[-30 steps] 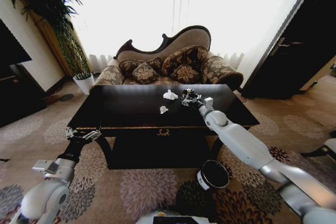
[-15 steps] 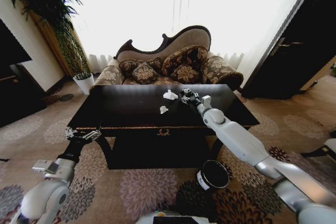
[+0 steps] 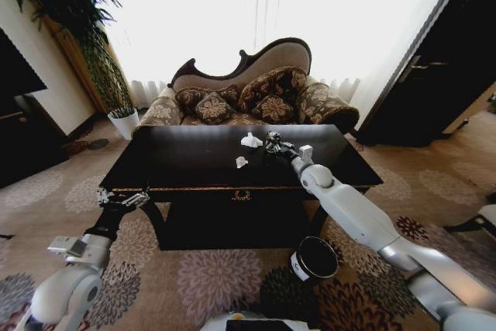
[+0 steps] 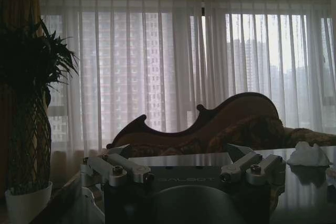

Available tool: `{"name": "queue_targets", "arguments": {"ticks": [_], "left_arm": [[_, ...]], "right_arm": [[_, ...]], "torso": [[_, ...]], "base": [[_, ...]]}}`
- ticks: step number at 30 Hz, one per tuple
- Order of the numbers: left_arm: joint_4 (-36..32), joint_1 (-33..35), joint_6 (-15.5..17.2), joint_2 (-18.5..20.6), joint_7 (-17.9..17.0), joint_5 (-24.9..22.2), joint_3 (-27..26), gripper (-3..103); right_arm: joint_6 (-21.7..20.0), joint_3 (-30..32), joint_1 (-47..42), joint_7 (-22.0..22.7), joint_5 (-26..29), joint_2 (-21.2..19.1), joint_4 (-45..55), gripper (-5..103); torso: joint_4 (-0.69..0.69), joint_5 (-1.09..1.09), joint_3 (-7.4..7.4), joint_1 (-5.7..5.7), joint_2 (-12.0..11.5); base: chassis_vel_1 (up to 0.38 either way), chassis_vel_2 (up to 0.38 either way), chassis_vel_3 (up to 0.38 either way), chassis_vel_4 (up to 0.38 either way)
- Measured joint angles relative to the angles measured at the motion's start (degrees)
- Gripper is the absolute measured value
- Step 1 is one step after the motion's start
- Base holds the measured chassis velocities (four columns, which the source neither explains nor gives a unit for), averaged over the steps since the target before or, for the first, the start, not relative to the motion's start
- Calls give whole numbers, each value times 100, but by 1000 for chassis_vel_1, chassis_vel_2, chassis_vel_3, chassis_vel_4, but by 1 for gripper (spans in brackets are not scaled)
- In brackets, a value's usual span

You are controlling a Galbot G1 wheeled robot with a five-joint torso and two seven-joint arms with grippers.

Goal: Move to the front of the table and place the trash on the table into the trash bin.

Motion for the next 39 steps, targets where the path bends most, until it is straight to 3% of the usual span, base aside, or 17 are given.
{"name": "queue_targets", "arguments": {"ticks": [14, 20, 25, 26, 34, 39], "left_arm": [[0, 0, 0, 0, 0, 0, 0, 100], [0, 0, 0, 0, 0, 0, 0, 100], [0, 0, 0, 0, 0, -1, 1, 100], [0, 0, 0, 0, 0, -1, 1, 100], [-1, 0, 1, 0, 1, 0, 1, 100], [0, 0, 1, 0, 0, 0, 1, 100]], "right_arm": [[-97, 740, -770, 180, 259, -338, 794, 0], [-115, 1435, -1421, 206, 331, -639, 1335, 0], [-47, 2740, -2998, 181, 286, -783, 2194, 0], [-47, 2740, -2998, 181, 286, -783, 2194, 0], [174, 4047, -4521, 63, -84, -365, 3068, 0], [643, 4744, -5582, -198, -769, 172, 3545, 0]], "torso": [[0, 1, 0, 0, 0], [0, 1, 0, 0, 0], [-2, 1, -1, 0, 1], [-2, 1, -1, 0, 1], [1, -1, -1, 0, 1], [-1, 1, -1, -1, 1]], "base": [[0, 0, 0, 0], [0, 0, 0, 0], [0, 0, 0, 0], [0, 0, 0, 0], [0, 0, 0, 0], [0, 0, 0, 0]]}}
